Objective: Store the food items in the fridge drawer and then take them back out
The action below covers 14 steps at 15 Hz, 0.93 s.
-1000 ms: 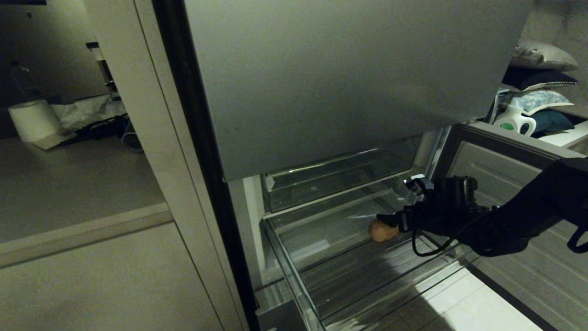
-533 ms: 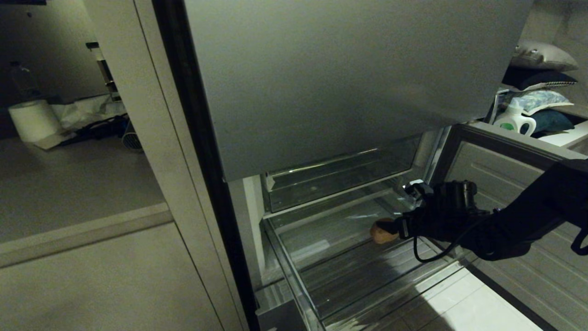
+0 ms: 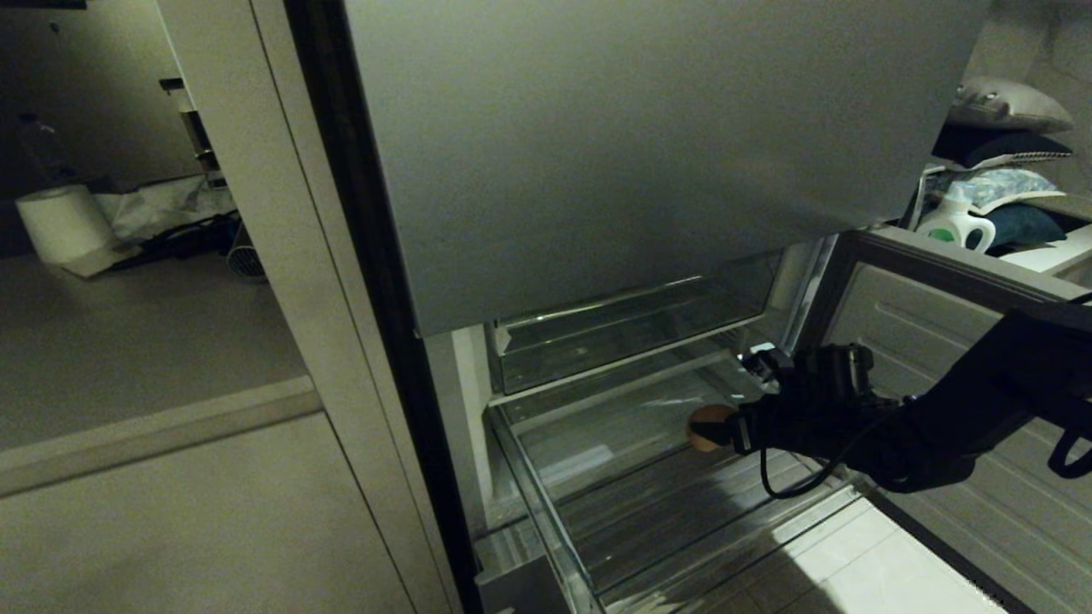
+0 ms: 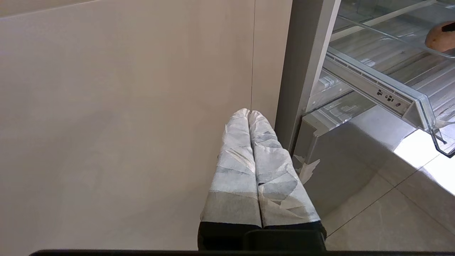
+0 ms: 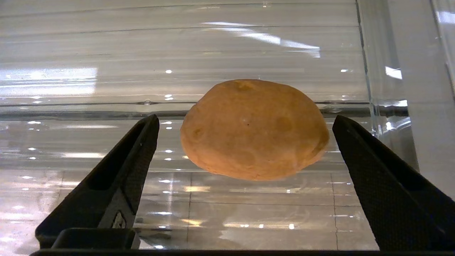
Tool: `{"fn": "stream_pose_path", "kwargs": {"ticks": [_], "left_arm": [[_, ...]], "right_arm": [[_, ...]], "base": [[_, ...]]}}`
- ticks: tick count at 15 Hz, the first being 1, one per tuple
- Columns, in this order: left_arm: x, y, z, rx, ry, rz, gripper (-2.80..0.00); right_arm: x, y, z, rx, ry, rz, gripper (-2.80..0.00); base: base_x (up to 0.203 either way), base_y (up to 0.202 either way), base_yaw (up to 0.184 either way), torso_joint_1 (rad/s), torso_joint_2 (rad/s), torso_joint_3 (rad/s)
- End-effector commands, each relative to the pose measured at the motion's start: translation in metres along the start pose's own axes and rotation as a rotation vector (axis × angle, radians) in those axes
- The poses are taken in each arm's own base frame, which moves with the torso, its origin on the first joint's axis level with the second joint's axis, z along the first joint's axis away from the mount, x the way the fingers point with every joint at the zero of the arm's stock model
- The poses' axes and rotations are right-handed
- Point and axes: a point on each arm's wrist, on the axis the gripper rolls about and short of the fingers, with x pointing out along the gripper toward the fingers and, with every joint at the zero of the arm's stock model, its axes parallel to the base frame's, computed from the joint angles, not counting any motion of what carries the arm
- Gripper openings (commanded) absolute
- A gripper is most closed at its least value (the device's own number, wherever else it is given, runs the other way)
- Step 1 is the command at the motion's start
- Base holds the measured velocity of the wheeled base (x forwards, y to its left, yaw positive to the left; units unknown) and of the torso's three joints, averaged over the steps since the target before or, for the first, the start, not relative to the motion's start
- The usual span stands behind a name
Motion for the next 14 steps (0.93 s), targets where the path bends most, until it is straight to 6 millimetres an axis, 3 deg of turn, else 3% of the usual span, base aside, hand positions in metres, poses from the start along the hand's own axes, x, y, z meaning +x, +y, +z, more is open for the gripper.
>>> {"fn": "stream_pose_path", "kwargs": {"ticks": [1, 5, 10, 14], "left_arm": [[0.000, 0.000, 0.000, 0.000, 0.001, 0.000, -2.80], [0.000, 0.000, 0.000, 0.000, 0.001, 0.000, -2.80], [0.000, 0.000, 0.000, 0.000, 0.001, 0.000, -2.80], [0.000, 0.000, 0.000, 0.000, 0.001, 0.000, -2.80]], "right_arm": [[0.008, 0.000, -0.009, 0.007, 0.026, 0.005, 0.00], [0.020, -0.004, -0.016, -0.006, -0.012, -0.045, 0.00], [0.020, -0.004, -0.016, -0.007, -0.009, -0.051, 0.00], [0.008, -0.003, 0.002, 0.007, -0.002, -0.049, 0.00]], "base": [[0.000, 0.000, 0.000, 0.000, 0.00, 0.000], [0.000, 0.000, 0.000, 0.000, 0.00, 0.000], [0.000, 0.000, 0.000, 0.000, 0.00, 0.000], [0.000, 0.000, 0.000, 0.000, 0.00, 0.000]]}}
